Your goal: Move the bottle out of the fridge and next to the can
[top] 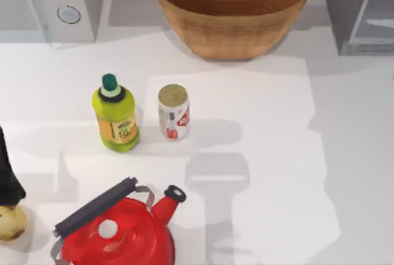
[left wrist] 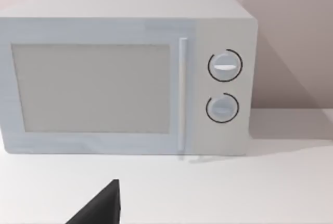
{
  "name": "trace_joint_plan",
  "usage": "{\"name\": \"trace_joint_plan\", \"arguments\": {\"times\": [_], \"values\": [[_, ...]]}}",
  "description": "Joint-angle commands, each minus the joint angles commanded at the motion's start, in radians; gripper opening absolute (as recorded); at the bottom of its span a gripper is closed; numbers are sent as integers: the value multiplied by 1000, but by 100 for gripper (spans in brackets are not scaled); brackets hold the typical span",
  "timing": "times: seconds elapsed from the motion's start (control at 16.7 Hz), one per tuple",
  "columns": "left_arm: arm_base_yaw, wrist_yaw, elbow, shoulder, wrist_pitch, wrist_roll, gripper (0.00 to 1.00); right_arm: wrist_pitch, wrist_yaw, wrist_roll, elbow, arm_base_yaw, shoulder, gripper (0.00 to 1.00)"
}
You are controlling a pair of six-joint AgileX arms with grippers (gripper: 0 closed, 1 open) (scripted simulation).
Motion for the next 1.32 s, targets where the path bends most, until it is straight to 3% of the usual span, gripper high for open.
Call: {"name": "trace_joint_plan", "arguments": {"times": [0.48, 0.66, 0.9, 1.32], "values": [[0, 0, 0, 0, 0, 0, 100, 29, -9, 2, -54, -4, -38, 0], [0, 0, 0, 0, 0, 0, 100, 64, 56, 1, -51, 60, -2, 0], [0, 0, 0, 0, 0, 0, 100, 148, 285, 0, -53, 291, 85, 0], [0, 0, 0, 0, 0, 0, 100, 306, 859, -2, -76, 874, 213, 0]]}}
